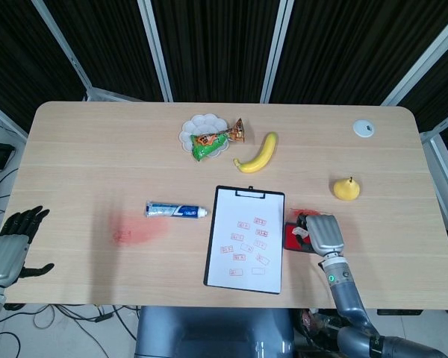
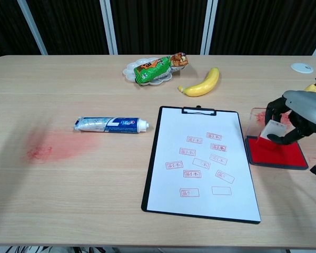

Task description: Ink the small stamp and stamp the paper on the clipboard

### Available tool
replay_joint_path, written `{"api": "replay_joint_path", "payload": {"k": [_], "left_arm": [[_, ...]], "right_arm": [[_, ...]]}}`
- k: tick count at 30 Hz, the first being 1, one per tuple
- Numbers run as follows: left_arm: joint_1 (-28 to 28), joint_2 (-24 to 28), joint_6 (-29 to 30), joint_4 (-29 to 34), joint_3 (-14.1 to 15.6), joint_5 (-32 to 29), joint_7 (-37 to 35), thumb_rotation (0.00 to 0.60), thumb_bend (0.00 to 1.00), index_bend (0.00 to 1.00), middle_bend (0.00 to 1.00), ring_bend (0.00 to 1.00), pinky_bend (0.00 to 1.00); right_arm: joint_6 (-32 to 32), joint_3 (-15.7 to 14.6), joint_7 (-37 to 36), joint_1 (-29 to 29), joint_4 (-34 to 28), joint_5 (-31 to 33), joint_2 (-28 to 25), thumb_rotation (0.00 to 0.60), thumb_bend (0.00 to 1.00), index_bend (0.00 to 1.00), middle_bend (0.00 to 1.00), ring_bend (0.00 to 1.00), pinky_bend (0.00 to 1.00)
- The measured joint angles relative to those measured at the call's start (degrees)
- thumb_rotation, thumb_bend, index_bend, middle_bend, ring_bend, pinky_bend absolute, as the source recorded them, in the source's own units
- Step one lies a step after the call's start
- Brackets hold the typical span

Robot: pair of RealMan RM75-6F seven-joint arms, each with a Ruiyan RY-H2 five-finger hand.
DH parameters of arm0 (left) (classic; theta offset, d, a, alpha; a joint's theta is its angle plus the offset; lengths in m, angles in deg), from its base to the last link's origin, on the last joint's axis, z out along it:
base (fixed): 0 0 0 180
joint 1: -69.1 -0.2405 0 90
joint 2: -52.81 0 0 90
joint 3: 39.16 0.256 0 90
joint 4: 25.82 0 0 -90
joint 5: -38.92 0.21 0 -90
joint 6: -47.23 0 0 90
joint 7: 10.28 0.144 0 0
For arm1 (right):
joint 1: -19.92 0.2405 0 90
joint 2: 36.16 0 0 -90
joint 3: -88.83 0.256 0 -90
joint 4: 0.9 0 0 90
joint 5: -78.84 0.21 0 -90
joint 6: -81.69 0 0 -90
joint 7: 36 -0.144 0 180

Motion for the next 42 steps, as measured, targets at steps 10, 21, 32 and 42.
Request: {"api": "replay_joint_path", "payload": {"k": [10, 21, 32, 42], "left_arm": [[0.1, 0.0, -0.3, 0.1, 0.0, -0.2, 0.2, 0.6, 0.02, 0.0, 0.0, 0.0, 0.0], [0.3, 0.1, -0.7, 0.3, 0.0, -0.5, 0.3, 0.6, 0.02, 0.0, 0.0, 0.0, 0.0], [0.3, 0.2, -0.9, 0.5, 0.0, -0.7, 0.0, 0.6, 0.02, 0.0, 0.0, 0.0, 0.0], [0.5, 0.3, -1.2, 0.4, -0.1, -0.7, -0.5, 0.6, 0.02, 0.0, 0.0, 0.0, 0.0]], "right_arm": [[-0.7, -0.7, 0.5, 0.1, 1.8, 1.2, 1.3, 0.6, 0.72, 0.86, 0.77, 0.85, 0.82], [-1.8, -1.8, 1.3, 0.4, 4.5, 2.2, 3.1, 0.6, 0.73, 0.87, 0.77, 0.85, 0.82], [-0.6, -0.9, 1.1, 0.9, 2.4, 1.3, 2.7, 0.6, 0.73, 0.87, 0.77, 0.85, 0.82], [2.1, -0.2, 3.6, 1.6, -7.2, -0.9, 1.1, 0.6, 0.73, 0.87, 0.77, 0.85, 0.82]]}}
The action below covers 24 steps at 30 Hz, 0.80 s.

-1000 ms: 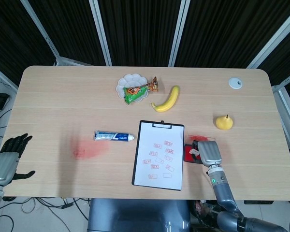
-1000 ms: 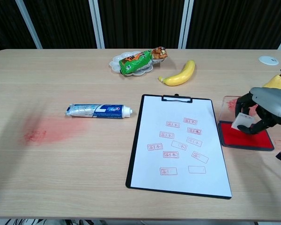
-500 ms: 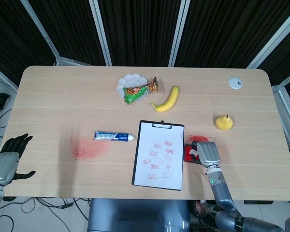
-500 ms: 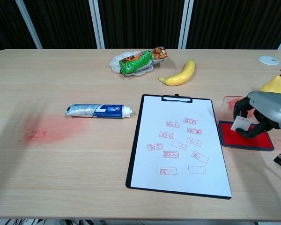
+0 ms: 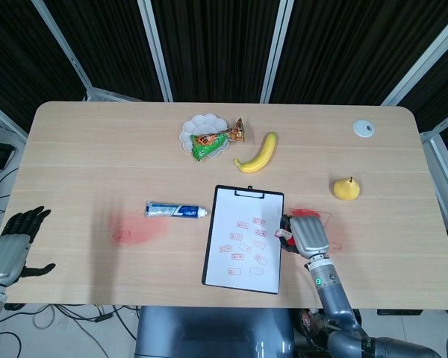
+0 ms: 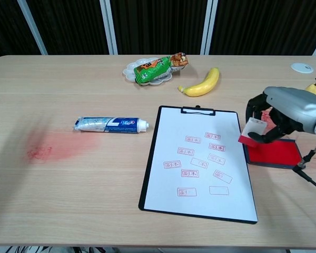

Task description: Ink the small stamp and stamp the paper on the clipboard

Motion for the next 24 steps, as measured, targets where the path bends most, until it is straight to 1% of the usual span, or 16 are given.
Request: {"api": "replay_joint_path", "payload": {"k": [3, 9, 18, 24], "left_arm": [[0.0, 0.0, 0.1, -0.2, 0.0, 0.3, -0.1, 0.6, 0.02, 0.0, 0.0, 0.0, 0.0], [0.0, 0.1, 0.2, -0.3, 0.0, 0.4, -1.1, 0.6, 0.02, 0.0, 0.0, 0.0, 0.0], [0.2, 0.2, -0.4, -0.2, 0.0, 0.2, -1.4, 0.6, 0.02, 0.0, 0.0, 0.0, 0.0], [0.2, 0.3, -0.4, -0.2, 0.0, 0.1, -1.5, 0.6, 0.02, 0.0, 0.0, 0.0, 0.0]], "right_arm": [[0.7, -0.3, 2.4, 0.3, -2.8, -0.3, 0.1, 0.6, 0.73, 0.87, 0.77, 0.85, 0.82], [1.4, -0.6, 6.9, 1.4, -5.3, 0.6, 2.1, 0.6, 0.73, 0.87, 0.77, 0.86, 0.82], [1.5, -0.8, 11.0, 3.1, -6.1, 2.8, 6.8, 0.6, 0.73, 0.87, 0.77, 0.86, 0.82], [1.3, -1.2, 12.0, 3.9, -5.4, 3.9, 9.3, 0.6, 0.73, 0.87, 0.77, 0.86, 0.82]]}}
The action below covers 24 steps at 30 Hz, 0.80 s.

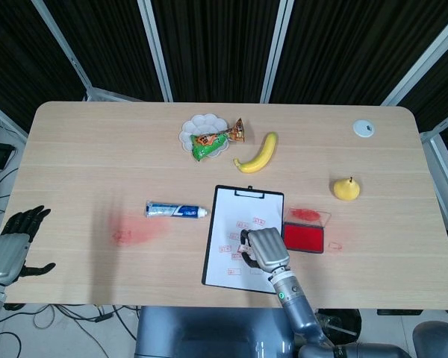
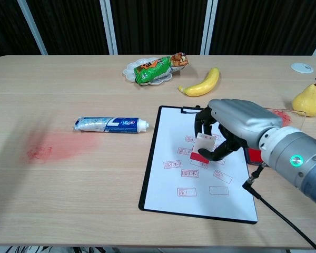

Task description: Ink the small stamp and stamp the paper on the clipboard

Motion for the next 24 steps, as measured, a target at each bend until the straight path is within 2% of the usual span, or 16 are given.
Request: {"api": "replay_joint_path", "payload": {"k": [24], "left_arm": [[0.3, 0.2, -0.6, 0.1, 0.0, -0.4, -0.4, 0.6, 0.02, 0.0, 0.0, 0.0, 0.0]], "right_arm": [[-2.1, -1.4, 0.4, 2.1, 5.4, 1.4, 7.8, 0.6, 0.73, 0.87, 0.77, 0.86, 0.82]]}}
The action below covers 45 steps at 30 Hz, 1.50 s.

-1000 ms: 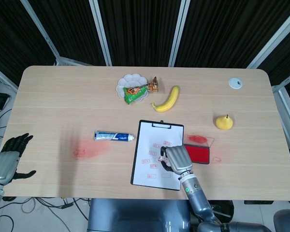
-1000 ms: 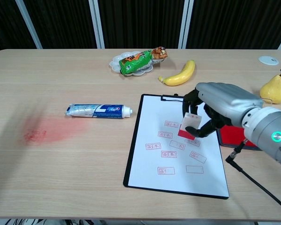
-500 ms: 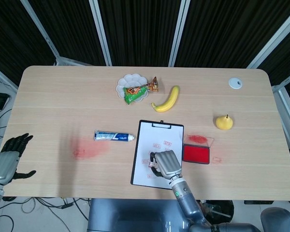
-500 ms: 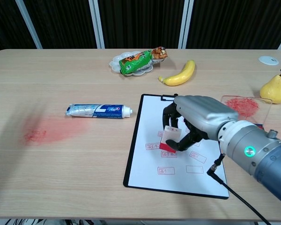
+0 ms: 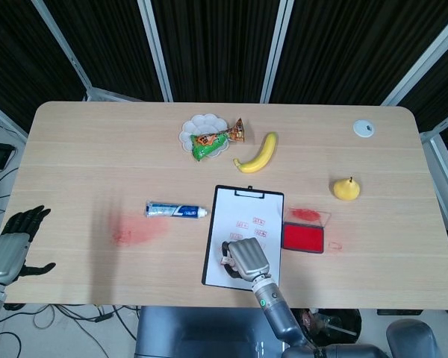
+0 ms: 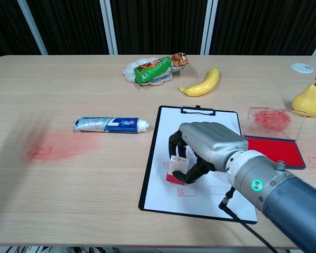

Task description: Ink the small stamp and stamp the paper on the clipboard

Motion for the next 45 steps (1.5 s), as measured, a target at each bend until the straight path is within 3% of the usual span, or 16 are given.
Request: {"api": "replay_joint_path", "payload": {"k": [33, 45], "left_arm": [[0.1, 0.4, -0.3, 0.3, 0.1, -0.1, -0.8, 0.6, 0.02, 0.0, 0.0, 0.0, 0.0], [0.2, 0.6, -0.6, 0.5, 0.1, -0.1, -1.2, 0.6, 0.02, 0.0, 0.0, 0.0, 0.0]], "right_arm": [[-0.6, 1.2, -0.1, 1.6, 6.0, -0.2, 4.9, 0.6, 0.74, 0.87, 0.77, 0.86, 0.82], [-1.3, 0.1, 0.7, 1.1, 7.6, 0.7, 5.5, 0.6, 0.75, 0.88, 0.78, 0.87, 0.82]]}}
